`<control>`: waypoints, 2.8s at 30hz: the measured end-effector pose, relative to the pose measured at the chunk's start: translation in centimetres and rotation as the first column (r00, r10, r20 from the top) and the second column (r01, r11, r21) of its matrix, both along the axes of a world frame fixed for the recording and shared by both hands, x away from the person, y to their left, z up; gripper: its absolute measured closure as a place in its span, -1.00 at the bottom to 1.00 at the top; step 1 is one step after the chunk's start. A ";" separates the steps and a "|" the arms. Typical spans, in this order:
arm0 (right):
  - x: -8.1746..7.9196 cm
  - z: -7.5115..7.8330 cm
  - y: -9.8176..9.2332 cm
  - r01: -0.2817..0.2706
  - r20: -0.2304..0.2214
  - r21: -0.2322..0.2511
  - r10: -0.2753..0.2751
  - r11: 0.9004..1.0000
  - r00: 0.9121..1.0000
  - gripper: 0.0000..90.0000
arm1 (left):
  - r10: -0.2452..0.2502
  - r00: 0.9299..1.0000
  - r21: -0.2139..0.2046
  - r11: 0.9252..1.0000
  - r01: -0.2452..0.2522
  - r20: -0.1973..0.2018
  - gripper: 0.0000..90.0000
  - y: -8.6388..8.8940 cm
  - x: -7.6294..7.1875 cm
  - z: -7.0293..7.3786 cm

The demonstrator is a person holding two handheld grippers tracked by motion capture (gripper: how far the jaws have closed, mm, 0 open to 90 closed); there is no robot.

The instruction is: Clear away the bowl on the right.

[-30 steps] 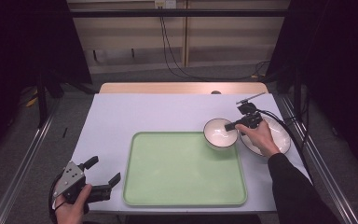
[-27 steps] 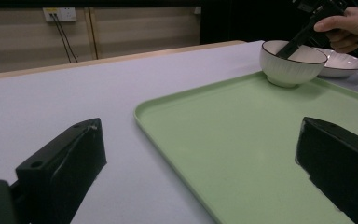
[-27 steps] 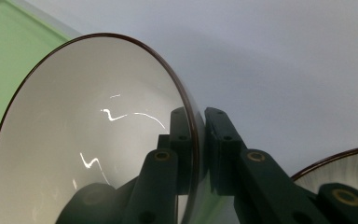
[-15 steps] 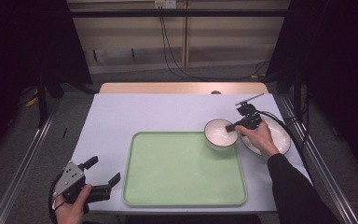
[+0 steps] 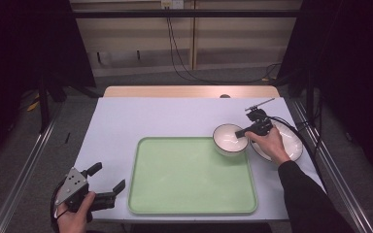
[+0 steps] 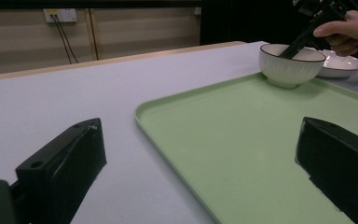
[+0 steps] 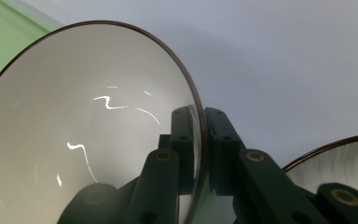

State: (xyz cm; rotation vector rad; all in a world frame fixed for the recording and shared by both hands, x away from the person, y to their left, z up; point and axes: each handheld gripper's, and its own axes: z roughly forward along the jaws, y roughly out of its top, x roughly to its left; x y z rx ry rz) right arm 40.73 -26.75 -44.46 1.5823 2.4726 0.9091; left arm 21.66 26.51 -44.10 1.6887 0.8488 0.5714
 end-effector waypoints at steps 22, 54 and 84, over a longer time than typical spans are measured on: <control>-0.4 0.4 -0.6 -0.023 0.110 0.029 0.020 0.999 0.994 -0.29 | 0.004 1.000 0.000 1.000 -0.004 0.000 -0.97 0.0 0.0 0.0; -4.1 1.3 -3.3 0.079 0.324 0.049 -0.090 0.996 0.942 -0.94 | 0.011 1.000 -0.003 1.000 -0.011 -0.004 -0.97 0.1 0.0 0.0; -11.6 1.5 -6.5 0.156 0.449 0.075 -0.173 0.985 0.877 -0.97 | 0.013 1.000 -0.005 1.000 -0.013 -0.002 -0.97 0.1 0.0 0.0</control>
